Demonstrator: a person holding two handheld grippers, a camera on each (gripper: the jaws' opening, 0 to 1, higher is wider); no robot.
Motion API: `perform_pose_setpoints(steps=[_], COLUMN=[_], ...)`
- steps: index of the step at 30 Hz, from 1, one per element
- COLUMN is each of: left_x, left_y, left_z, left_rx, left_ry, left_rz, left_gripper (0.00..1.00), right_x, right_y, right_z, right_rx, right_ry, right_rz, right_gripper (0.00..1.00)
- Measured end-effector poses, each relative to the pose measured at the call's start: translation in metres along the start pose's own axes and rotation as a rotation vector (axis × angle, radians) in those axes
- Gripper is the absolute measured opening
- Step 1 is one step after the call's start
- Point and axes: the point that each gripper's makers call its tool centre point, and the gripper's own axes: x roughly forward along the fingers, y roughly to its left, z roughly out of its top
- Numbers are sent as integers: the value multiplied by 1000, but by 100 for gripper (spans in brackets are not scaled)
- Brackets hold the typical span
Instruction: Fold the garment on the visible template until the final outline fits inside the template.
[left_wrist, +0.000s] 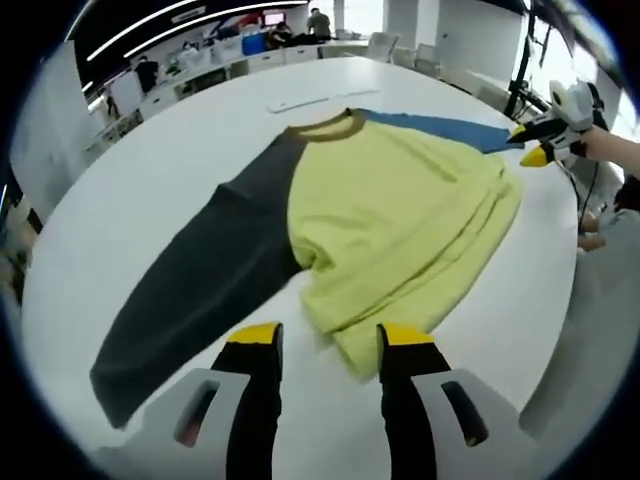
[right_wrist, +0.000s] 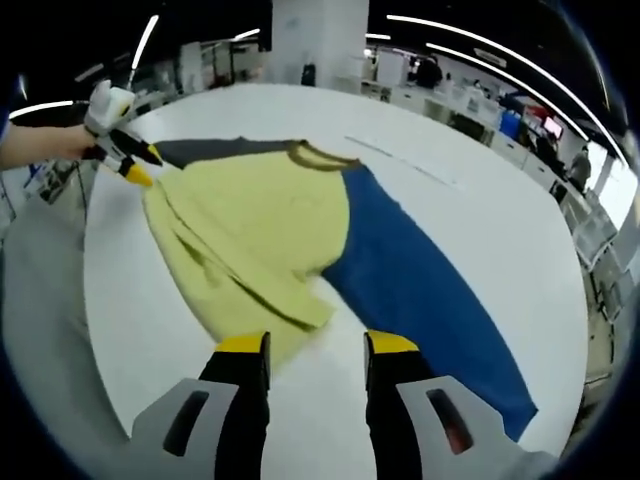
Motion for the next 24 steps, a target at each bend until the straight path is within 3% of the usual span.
perform_pose_setpoints(steps=[24], left_x=[9], left_y=[1], left_z=[-2], left_rx=[-1], left_ry=[15], left_rz=[-22], left_gripper=[13], right_x=[23], right_y=[0], right_z=[2], right_rx=[-134], right_ry=[15], right_rz=[6], right_gripper=[26])
